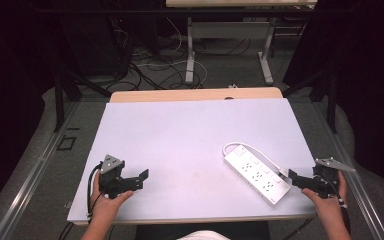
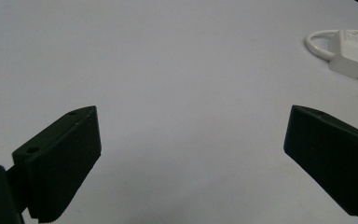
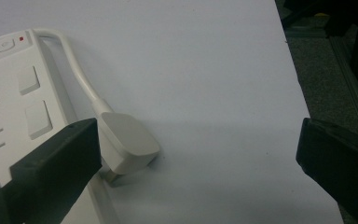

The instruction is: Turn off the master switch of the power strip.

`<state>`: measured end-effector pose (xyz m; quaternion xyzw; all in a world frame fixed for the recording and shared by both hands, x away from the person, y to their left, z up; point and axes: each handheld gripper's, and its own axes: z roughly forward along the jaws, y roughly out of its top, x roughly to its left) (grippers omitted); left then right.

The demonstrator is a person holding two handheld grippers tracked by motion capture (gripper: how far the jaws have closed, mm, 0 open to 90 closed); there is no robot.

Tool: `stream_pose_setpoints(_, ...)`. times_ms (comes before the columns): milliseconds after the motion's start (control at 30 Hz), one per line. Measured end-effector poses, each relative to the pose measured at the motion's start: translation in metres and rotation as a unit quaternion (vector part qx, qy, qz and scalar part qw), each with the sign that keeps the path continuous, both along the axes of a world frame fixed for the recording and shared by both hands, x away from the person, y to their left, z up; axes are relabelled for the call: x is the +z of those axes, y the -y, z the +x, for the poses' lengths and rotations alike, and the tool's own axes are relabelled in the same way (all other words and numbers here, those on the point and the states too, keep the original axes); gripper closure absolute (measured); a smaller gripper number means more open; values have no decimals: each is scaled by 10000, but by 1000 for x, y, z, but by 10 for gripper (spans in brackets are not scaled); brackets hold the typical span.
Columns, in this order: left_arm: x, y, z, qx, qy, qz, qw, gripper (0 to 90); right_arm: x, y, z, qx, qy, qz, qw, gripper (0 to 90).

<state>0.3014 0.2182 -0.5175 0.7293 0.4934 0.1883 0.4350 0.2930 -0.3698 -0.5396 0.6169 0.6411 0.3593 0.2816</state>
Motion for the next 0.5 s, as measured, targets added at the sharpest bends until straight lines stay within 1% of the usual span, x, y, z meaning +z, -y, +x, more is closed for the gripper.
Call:
stream_pose_setpoints(33, 0, 0, 0, 9, 0, -6, 10000, 38, 0, -1, 0, -40, -15, 78, 10000, 0)
stream_pose_setpoints(67, 0, 0, 0, 12, 0, -5, 10000, 38, 2, 0, -2, 26, -179, 32, 9998, 0)
stream_pose_setpoints(133, 0, 0, 0, 15, -4, -4, 10000, 38, 2, 0, -2, 19, -201, 28, 9998, 0)
stream_pose_setpoints(167, -1, 0, 0, 22, -11, -8, 10000, 38, 0, -1, -1, -31, -64, 91, 9999, 0)
stream_pose_setpoints(267, -1, 0, 1, 25, -9, -17, 10000, 38, 0, 2, -1, 31, -82, 3, 10000, 0)
stream_pose_setpoints(467, -1, 0, 1, 27, -12, -26, 10000, 38, 1, 2, -1, 61, -154, 16, 9999, 0)
stream_pose_setpoints(500, -1, 0, 1, 21, -24, -23, 10000, 38, 0, 2, -1, 48, -116, 25, 9999, 0)
